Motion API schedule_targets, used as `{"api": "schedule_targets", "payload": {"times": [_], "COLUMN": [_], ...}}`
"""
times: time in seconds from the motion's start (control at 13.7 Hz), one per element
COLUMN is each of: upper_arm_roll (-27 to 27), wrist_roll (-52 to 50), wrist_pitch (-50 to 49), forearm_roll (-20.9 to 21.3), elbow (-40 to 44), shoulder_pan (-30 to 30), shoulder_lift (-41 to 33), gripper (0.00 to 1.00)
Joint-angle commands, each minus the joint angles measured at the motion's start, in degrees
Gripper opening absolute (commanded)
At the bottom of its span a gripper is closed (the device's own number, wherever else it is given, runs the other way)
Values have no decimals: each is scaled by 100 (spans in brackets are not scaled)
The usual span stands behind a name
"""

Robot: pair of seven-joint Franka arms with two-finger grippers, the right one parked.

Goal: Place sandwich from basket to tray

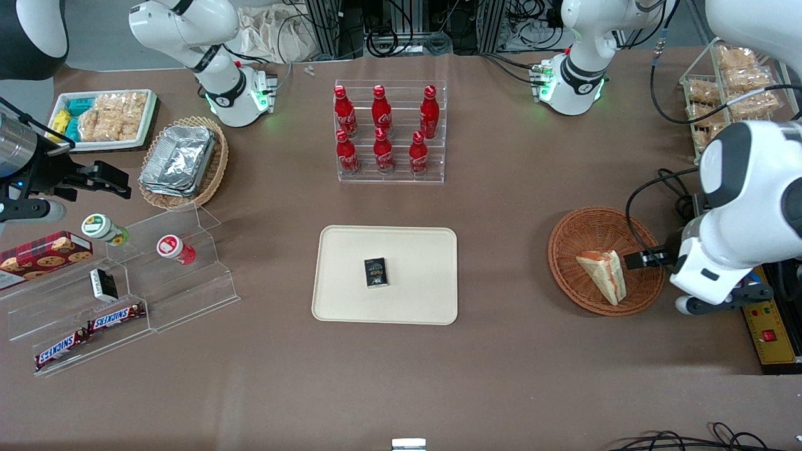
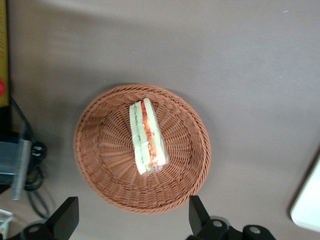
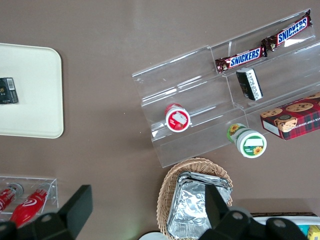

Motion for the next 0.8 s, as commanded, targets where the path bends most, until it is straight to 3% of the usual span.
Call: {"api": "schedule_targets", "payload": {"times": [0.0,0.29,0.73], "upper_arm_roll": [28,37,37], "wrist_roll": [-837,-1850,-2203], "wrist_pitch": [1133,2567,2947], "forearm_roll": [12,30,47], "elbow": [-1253,-2327,-2680], "shoulder_pan": [56,126,126], "shoulder_lift": [-201,-158,-87], "gripper": [99,99,99]}}
